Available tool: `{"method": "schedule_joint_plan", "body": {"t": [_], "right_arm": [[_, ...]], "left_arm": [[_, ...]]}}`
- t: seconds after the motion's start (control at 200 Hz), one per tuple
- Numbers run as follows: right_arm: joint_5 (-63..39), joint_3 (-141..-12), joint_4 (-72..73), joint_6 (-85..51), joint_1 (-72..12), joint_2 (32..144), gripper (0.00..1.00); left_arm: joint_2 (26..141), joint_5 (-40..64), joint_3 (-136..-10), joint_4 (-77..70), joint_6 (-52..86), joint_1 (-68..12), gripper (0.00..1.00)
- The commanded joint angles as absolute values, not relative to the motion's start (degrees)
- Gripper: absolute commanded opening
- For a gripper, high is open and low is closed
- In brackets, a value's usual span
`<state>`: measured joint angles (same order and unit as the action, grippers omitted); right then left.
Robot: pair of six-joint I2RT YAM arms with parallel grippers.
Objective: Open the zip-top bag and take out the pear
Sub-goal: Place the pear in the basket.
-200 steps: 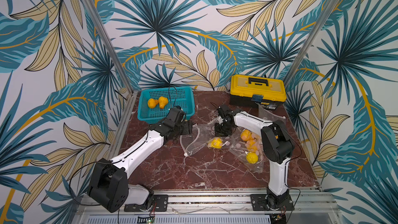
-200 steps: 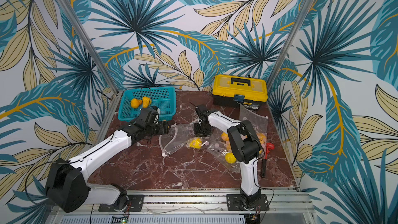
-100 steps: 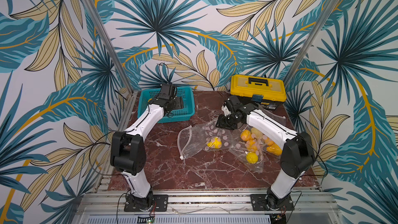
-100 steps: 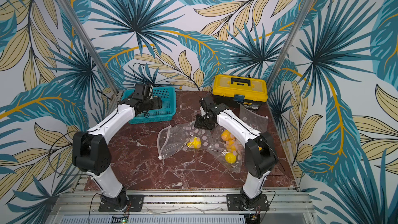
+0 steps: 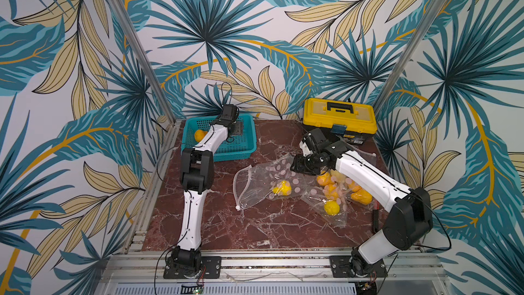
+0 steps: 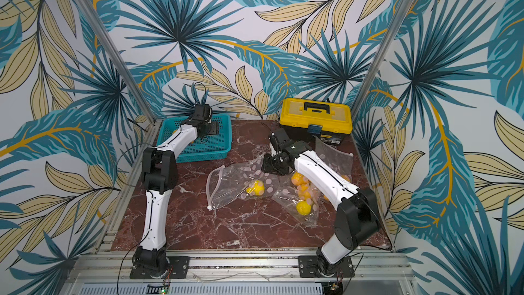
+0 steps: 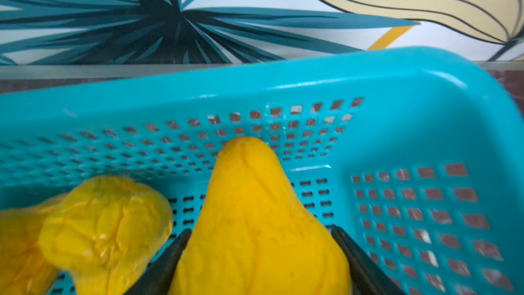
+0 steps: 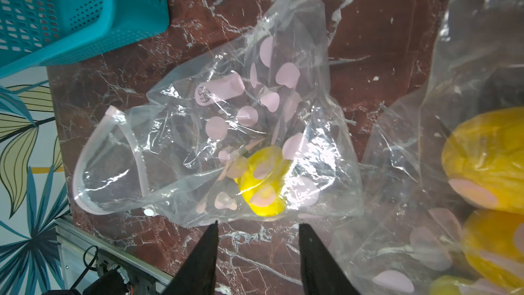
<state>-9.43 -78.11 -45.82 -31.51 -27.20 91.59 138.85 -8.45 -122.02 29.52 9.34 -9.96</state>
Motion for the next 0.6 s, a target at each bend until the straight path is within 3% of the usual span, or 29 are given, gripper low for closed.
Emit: {"method": "schedule_joint_plan", "body": {"t": [0.0,0.23,0.596], "right_arm": [[-8.37,-76.64,-48.31,-31.75,-27.22,89.04,0.48],[-7.91,-75.41,-48.56,-31.76,-27.24,88.24,0.48],[-7.26,-78.15,-49.74,-31.05,-27.24,87.83,0.48]], "left_arm": [[142.59,-11.71,-127.06,29.92,6.93,-9.14,0.77],[145.09,-13.62,-130.52,30.95,6.48,-8.81,0.83],[138.39,-14.7,-127.9,31.28,5.62,-8.61,0.9]]}}
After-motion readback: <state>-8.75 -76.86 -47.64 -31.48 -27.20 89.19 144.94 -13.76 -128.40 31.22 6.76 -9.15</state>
